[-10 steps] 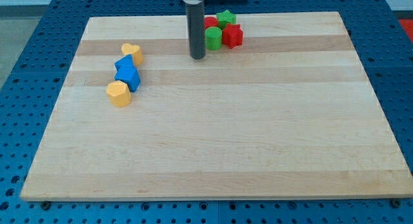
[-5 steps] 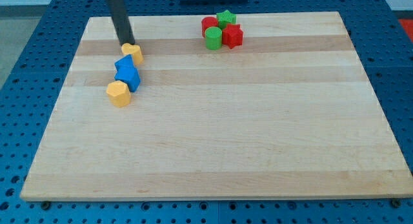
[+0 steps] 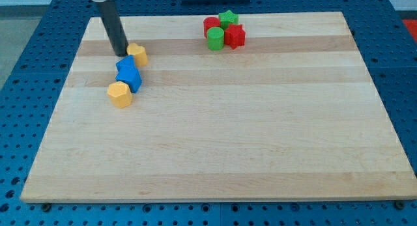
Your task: Move the yellow heart right to the yellow hexagon
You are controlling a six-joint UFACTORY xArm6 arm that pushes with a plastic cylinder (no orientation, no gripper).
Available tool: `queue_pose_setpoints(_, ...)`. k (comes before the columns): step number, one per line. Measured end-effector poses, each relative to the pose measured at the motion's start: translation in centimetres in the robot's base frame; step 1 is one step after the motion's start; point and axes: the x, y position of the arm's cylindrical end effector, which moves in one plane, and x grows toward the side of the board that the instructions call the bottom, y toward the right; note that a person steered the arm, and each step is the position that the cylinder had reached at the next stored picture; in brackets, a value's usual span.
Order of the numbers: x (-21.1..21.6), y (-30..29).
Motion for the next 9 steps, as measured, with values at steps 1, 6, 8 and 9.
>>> queue_pose_setpoints(1, 0.2, 2.5)
queue_pose_setpoints(6, 8.5, 13.0)
queue_pose_setpoints(8, 10.4, 12.3)
queue_pose_setpoints(9, 12.6, 11.0)
